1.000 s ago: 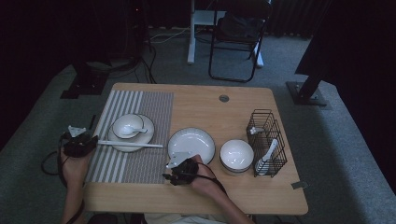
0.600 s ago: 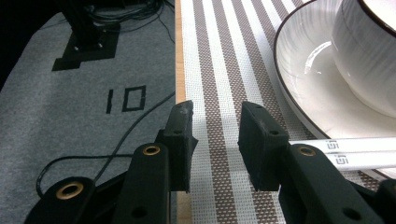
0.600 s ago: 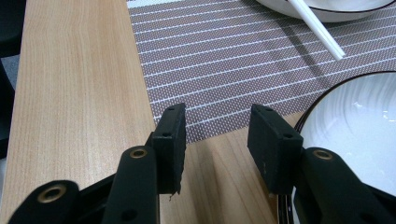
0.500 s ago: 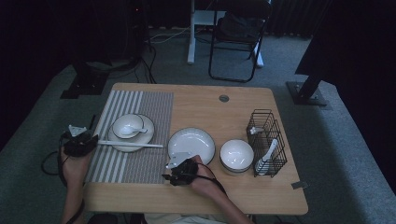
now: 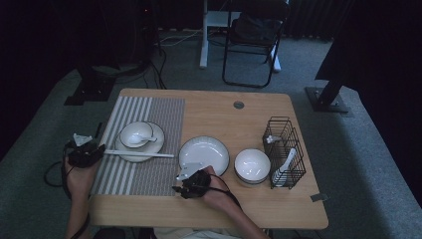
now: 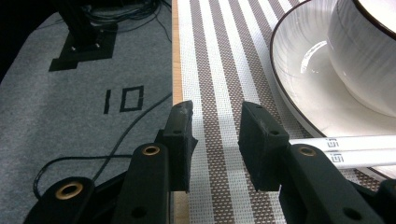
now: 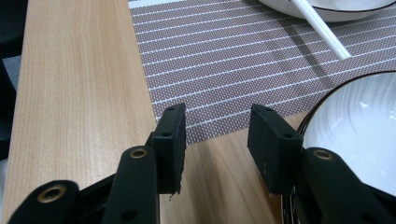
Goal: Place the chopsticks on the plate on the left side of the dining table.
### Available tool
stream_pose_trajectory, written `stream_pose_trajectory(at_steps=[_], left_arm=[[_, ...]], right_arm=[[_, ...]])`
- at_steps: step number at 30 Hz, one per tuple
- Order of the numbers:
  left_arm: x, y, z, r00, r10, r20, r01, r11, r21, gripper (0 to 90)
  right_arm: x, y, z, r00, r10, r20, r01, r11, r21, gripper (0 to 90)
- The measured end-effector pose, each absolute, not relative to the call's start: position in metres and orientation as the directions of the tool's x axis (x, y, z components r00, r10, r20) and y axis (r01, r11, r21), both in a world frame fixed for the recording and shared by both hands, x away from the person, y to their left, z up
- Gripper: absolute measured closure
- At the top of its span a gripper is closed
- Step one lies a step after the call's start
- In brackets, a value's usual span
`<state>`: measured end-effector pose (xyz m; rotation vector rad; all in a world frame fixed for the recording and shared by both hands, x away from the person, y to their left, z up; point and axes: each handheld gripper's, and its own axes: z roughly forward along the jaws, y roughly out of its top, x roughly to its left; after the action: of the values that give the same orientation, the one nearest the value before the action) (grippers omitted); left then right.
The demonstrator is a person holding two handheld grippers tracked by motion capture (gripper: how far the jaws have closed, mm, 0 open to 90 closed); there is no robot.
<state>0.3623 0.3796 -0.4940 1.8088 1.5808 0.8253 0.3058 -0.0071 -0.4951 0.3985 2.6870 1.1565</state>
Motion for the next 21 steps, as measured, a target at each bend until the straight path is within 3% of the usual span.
stream_pose_trajectory(at_steps=[21], left_arm=[[0.355, 0.38, -0.479, 0.077, 0.994, 0.079, 0.584, -0.109, 0.805, 65.6]], right_arm=[[0.306, -0.009, -0.497, -0.944, 0.324, -0.062, 0.178, 0.658, 0.732, 56.5]])
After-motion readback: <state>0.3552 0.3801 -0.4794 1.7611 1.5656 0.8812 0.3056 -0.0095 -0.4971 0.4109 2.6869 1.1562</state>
